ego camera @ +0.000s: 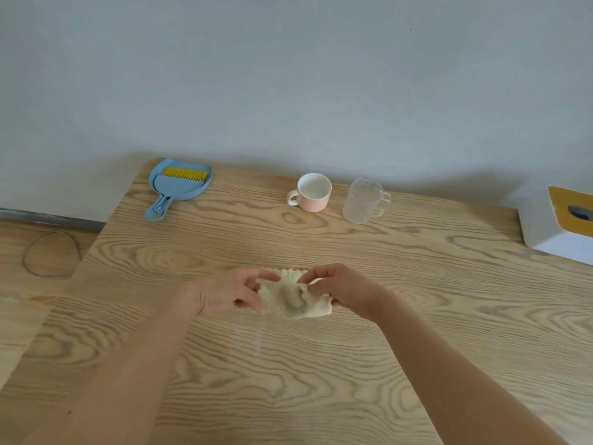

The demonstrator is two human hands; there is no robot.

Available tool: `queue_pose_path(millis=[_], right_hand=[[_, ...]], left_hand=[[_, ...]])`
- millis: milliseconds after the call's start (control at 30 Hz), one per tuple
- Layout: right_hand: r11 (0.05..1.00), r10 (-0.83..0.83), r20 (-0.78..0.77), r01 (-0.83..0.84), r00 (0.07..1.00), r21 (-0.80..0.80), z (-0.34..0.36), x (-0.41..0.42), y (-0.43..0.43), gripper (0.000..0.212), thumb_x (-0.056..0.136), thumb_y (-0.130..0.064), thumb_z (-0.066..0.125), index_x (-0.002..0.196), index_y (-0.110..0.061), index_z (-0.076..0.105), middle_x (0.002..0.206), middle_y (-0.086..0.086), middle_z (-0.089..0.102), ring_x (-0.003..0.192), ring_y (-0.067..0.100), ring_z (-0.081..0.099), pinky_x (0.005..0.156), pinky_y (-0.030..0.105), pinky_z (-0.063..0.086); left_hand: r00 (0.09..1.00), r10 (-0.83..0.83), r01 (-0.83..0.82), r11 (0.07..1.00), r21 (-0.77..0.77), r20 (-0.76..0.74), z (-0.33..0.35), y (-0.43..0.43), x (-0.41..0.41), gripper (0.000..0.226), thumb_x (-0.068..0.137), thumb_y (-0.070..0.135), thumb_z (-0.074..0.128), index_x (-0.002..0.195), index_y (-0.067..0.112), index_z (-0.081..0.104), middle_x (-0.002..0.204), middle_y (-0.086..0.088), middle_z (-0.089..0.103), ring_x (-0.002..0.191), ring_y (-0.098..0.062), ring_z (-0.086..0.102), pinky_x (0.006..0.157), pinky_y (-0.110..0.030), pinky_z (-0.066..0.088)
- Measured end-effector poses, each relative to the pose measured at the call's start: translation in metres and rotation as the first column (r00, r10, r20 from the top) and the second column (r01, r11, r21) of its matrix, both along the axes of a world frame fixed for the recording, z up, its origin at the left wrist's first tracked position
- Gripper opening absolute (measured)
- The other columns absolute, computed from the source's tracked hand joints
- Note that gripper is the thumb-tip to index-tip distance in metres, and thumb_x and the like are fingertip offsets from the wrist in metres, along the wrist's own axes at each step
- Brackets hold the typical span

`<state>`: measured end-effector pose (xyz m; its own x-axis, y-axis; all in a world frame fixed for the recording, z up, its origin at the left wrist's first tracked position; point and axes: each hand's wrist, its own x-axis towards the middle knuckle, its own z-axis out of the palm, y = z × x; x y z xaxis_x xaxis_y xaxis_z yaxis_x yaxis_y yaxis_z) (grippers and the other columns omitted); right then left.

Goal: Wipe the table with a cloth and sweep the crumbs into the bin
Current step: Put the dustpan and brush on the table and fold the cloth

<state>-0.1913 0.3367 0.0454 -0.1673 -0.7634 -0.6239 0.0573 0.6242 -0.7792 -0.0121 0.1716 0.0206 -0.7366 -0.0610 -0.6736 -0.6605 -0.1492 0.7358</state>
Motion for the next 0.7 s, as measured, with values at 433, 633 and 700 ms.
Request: queue_pose_path(millis=[433, 633, 700], right_hand=[[0.994, -0.113, -0.36, 0.107, 0.926, -0.038, -0.046, 0.022, -0.005, 0.057, 0.074, -0.009, 0.072, 0.124, -0.03, 0.054, 0.098, -0.004, 0.057, 0.082, 0.009, 0.056, 0.067, 0.02, 0.048], [0.932, -0.058, -0.902, -0.301, 0.427, -0.202, -0.071, 0.042, 0.002, 0.051, 0.072, 0.007, 0.058, 0.115, -0.02, 0.064, 0.118, 0.0, 0.06, 0.111, 0.022, 0.054, 0.084, 0.037, 0.053], [0.875, 0.125, -0.918, -0.477, 0.376, -0.076, -0.08, 0.051, -0.002, 0.049, 0.085, -0.007, 0.056, 0.13, -0.026, 0.053, 0.142, 0.002, 0.045, 0.134, 0.027, 0.036, 0.101, 0.043, 0.044]], left_hand=[[0.977, 0.201, -0.204, 0.797, -0.569, -0.069, -0.038, 0.025, 0.013, 0.025, 0.075, 0.008, 0.073, 0.09, 0.026, 0.065, 0.077, 0.008, 0.055, 0.067, -0.007, 0.051, 0.065, -0.018, 0.042], [0.99, 0.141, -0.092, 0.586, -0.805, -0.01, -0.045, 0.027, 0.016, 0.054, 0.079, 0.035, 0.07, 0.126, 0.034, 0.045, 0.089, 0.015, 0.056, 0.076, -0.005, 0.057, 0.065, -0.022, 0.046], [0.949, 0.299, -0.252, 0.51, -0.822, -0.105, -0.043, 0.018, 0.019, 0.047, 0.082, 0.034, 0.066, 0.126, 0.033, 0.048, 0.086, 0.014, 0.058, 0.068, -0.004, 0.057, 0.062, -0.024, 0.047]])
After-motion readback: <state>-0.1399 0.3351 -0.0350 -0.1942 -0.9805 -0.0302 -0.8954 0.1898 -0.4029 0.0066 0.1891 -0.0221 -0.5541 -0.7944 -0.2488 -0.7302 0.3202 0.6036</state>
